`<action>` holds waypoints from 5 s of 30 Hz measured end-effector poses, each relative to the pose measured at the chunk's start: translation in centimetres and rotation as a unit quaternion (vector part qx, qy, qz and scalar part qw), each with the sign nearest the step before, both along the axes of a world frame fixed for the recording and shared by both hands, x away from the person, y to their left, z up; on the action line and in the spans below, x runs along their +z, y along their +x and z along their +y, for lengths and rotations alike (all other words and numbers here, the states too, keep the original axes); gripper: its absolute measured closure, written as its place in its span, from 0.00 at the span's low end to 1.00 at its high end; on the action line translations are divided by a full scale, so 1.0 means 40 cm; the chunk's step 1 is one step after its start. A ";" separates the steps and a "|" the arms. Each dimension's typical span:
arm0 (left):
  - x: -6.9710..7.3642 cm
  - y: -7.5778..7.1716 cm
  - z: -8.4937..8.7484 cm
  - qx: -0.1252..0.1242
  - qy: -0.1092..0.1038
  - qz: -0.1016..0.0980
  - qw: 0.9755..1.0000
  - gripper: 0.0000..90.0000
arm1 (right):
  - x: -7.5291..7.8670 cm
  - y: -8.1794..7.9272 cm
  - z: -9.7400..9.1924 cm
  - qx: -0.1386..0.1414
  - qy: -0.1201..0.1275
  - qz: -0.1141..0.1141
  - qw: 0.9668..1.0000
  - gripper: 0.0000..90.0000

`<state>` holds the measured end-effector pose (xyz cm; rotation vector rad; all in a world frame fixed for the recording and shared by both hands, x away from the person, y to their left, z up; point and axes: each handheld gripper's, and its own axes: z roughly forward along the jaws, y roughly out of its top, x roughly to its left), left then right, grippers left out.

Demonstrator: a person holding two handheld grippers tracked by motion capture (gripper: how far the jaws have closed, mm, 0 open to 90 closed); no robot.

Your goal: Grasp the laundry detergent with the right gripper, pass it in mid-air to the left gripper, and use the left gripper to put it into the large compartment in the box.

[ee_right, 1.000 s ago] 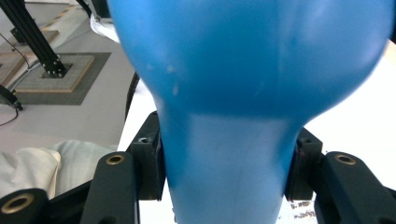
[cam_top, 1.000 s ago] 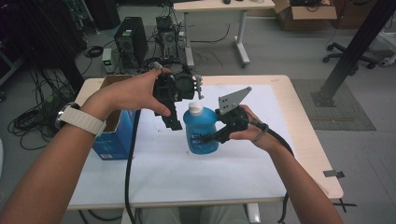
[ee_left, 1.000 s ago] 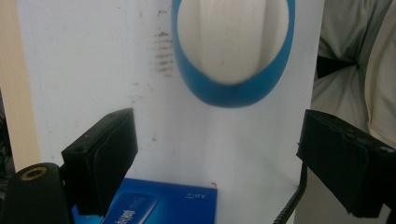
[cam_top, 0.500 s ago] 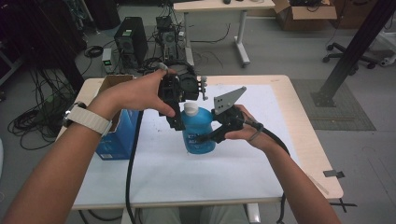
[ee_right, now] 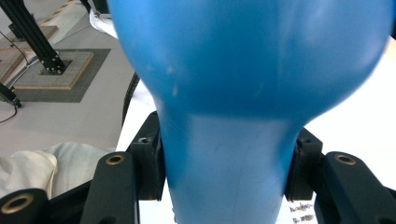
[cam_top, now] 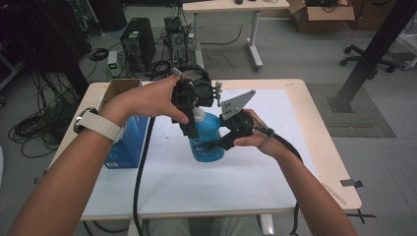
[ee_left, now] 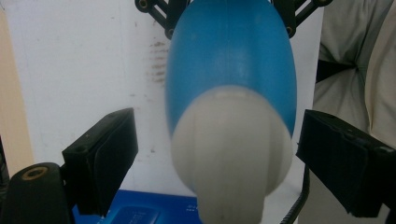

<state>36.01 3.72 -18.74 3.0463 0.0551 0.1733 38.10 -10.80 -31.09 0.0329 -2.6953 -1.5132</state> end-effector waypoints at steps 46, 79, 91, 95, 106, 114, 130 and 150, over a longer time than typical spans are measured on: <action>-0.020 0.013 -0.011 -0.002 0.002 0.009 1.000 0.28 | -0.002 0.005 0.008 -0.004 0.001 0.011 1.000 0.50; -0.024 0.001 -0.008 -0.007 0.000 0.002 1.000 0.42 | -0.006 -0.001 0.015 -0.005 -0.004 0.007 1.000 0.50; -0.010 -0.013 -0.023 -0.005 0.008 -0.003 1.000 0.42 | 0.003 -0.008 0.007 0.002 -0.001 -0.002 1.000 0.49; 0.000 -0.016 -0.030 -0.004 0.009 -0.004 1.000 0.43 | 0.011 -0.011 0.003 0.002 0.003 -0.004 1.000 0.49; 0.012 -0.011 -0.020 0.021 0.037 -0.006 0.999 0.43 | -0.002 -0.008 -0.057 -0.044 -0.026 -0.004 0.999 0.09; 0.051 -0.008 0.007 0.065 0.035 -0.002 0.997 0.42 | -0.030 -0.003 -0.121 -0.123 -0.089 0.000 0.988 0.03; 0.202 0.032 0.087 0.281 0.008 -0.031 0.959 0.42 | 0.043 -0.023 -0.239 -0.161 -0.194 -0.031 0.967 0.03; 0.310 0.093 0.239 0.489 -0.007 -0.045 0.871 0.42 | 0.084 -0.024 -0.300 -0.166 -0.245 -0.041 0.954 0.04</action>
